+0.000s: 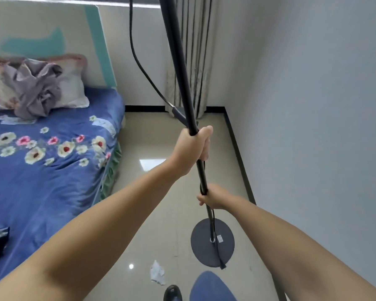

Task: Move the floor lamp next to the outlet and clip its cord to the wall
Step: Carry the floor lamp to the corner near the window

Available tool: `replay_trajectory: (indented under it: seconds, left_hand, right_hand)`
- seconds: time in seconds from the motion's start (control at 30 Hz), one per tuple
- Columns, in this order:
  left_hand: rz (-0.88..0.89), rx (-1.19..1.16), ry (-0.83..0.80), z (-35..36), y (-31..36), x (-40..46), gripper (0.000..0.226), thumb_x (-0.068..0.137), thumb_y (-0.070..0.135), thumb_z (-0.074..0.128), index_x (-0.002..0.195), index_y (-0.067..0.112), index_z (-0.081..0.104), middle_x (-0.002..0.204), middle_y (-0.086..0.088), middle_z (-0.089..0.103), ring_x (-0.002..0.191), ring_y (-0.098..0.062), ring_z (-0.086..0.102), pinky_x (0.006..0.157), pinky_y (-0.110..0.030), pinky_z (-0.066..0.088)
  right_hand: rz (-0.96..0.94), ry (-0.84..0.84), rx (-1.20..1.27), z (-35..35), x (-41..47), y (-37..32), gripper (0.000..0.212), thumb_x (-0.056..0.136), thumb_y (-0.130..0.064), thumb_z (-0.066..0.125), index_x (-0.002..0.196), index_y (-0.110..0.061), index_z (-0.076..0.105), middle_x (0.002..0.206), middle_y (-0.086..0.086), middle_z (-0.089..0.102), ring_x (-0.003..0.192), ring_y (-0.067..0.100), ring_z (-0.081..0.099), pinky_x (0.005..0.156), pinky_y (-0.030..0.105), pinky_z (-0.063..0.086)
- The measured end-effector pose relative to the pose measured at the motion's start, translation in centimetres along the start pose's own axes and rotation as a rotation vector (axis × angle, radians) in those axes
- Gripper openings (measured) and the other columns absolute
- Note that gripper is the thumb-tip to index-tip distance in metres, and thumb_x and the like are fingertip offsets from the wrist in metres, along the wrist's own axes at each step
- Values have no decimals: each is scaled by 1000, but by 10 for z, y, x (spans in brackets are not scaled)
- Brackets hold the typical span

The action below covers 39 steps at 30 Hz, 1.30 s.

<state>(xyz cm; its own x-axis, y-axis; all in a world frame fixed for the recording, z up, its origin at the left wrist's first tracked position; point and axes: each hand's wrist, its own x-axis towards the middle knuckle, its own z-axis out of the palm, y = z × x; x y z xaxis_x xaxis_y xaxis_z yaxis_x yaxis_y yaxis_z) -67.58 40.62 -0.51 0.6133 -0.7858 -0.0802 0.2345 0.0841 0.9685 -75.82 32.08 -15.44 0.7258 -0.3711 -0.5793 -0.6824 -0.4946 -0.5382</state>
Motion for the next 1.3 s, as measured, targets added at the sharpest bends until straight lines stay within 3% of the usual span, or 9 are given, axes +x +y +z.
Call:
replay_trajectory:
  seconds: [0.23, 0.43, 0.53, 0.67, 0.77, 0.87, 0.97, 1.1, 1.3]
  left_hand:
    - [4, 38, 37, -64, 22, 161, 51, 88, 7, 41, 45, 24, 20, 34, 11, 20, 32, -11, 16, 37, -20, 21]
    - [-20, 30, 108, -119, 44, 313, 50, 89, 5, 39, 47, 23, 19, 33, 11, 19, 32, -10, 15, 37, -19, 19]
    - [-10, 33, 111, -151, 64, 379, 52, 89, 4, 38, 45, 24, 20, 34, 12, 19, 32, -9, 14, 41, -23, 14]
    - [16, 25, 128, -192, 85, 472, 51, 88, 3, 38, 46, 24, 20, 35, 11, 18, 34, -10, 13, 42, -23, 13]
    - [23, 22, 105, -216, 92, 553, 48, 88, 3, 38, 49, 24, 19, 36, 12, 18, 35, -10, 12, 40, -21, 14]
    - [17, 43, 60, -232, 97, 635, 47, 89, 6, 39, 50, 23, 20, 37, 12, 20, 34, -9, 14, 40, -22, 15]
    - [25, 114, 29, -236, 108, 712, 49, 87, 9, 42, 44, 24, 23, 34, 12, 23, 32, -9, 19, 38, -20, 21]
    - [29, 192, -90, -215, 119, 802, 47, 84, 11, 42, 43, 25, 22, 36, 10, 23, 33, -10, 20, 40, -20, 20]
    - [-4, 298, -236, -159, 104, 918, 37, 81, 20, 46, 53, 19, 21, 48, -1, 19, 40, -14, 18, 45, -28, 17]
  right_hand:
    - [-16, -32, 24, -77, 150, -60, 21, 86, -23, 49, 66, -17, 50, 102, 8, 74, 71, 22, 59, 70, 34, 52]
    - [-16, -111, -9, -153, 294, -111, 19, 84, -25, 48, 66, -19, 51, 101, 3, 75, 57, 17, 56, 60, 27, 51]
    - [-28, -131, 10, -187, 353, -146, 17, 83, -25, 49, 68, -17, 52, 93, 2, 73, 70, 23, 61, 65, 30, 53]
    - [-51, -140, -13, -235, 434, -189, 15, 83, -24, 49, 74, -14, 55, 100, 4, 75, 64, 19, 61, 53, 25, 49]
    - [-48, -121, -9, -274, 501, -213, 20, 84, -21, 49, 70, -15, 61, 102, 5, 76, 82, 27, 69, 67, 33, 57]
    - [-21, -73, 6, -316, 564, -229, 25, 84, -20, 48, 80, -10, 71, 104, 6, 76, 84, 29, 68, 67, 29, 54]
    - [10, 2, 74, -360, 613, -239, 22, 82, -21, 49, 70, -17, 67, 101, 7, 76, 91, 27, 67, 79, 31, 51]
    - [82, 115, 237, -422, 662, -236, 21, 81, -21, 50, 71, -14, 67, 99, 7, 76, 96, 24, 66, 91, 36, 50]
    - [204, 191, 369, -503, 731, -193, 23, 77, -26, 49, 64, -24, 68, 102, 0, 73, 88, 18, 63, 69, 25, 44]
